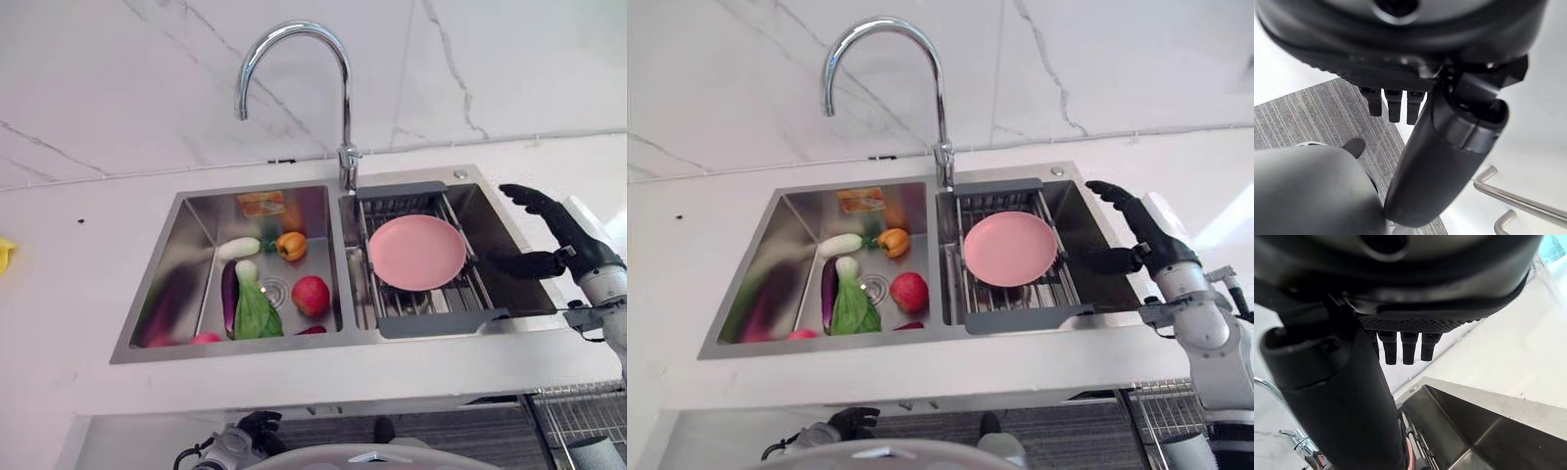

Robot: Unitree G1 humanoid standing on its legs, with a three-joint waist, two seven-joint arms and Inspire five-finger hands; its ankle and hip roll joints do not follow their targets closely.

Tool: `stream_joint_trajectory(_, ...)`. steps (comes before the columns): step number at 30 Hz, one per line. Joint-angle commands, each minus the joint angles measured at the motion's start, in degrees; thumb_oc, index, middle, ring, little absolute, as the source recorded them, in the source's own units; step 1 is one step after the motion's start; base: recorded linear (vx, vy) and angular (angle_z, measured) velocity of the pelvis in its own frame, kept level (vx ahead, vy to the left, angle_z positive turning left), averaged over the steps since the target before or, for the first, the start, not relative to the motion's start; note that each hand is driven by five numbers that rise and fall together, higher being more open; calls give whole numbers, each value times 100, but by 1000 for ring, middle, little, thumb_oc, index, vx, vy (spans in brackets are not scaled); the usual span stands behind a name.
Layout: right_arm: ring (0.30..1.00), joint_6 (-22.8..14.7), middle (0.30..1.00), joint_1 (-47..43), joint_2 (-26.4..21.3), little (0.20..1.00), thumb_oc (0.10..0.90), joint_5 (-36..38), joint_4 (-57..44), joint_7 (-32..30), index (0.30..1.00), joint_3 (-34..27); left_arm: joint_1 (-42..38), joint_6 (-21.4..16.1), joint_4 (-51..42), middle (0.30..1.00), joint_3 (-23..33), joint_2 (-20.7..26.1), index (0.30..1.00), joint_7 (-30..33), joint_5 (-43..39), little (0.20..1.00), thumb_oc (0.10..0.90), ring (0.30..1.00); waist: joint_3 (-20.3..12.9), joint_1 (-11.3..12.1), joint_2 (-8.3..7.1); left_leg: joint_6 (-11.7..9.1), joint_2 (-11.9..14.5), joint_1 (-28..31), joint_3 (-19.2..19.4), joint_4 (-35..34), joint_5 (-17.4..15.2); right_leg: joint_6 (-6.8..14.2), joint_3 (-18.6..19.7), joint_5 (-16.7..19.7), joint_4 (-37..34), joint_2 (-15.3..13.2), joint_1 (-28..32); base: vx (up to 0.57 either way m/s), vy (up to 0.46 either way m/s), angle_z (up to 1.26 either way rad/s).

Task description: Place the dishes in the dishwasher.

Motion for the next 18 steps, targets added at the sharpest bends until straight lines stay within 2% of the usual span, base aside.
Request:
stream_joint_trajectory(1, 900, -507, 900, -723, 106, 900, 800, -34, -321, -200, 900, -243, -3, -29, 355, 900, -282, 153, 900, -105, -8, 900, 800, 900, -228, 42, -505, -92, 123, 51, -91, 36, -90, 670, -115, -574, 92, -693, 510, 9, 10, -4)
stream_joint_trajectory(8, 900, -497, 900, -571, 126, 900, 800, -327, -307, -171, 900, -172, 35, -18, 367, 900, -242, 172, 900, -118, 28, 900, 800, 900, -195, 25, -480, -86, 96, 27, -152, 36, -101, 670, -153, -588, 92, -718, 514, 0, 0, 0)
stream_joint_trajectory(18, 900, -588, 900, -349, -10, 900, 800, -1360, -136, -415, 900, 99, 90, -53, 359, 900, -206, 162, 900, -133, 112, 900, 800, 900, -158, 41, -458, -72, 79, 19, -214, 36, -111, 674, -193, -593, 92, -739, 533, 0, 0, 0)
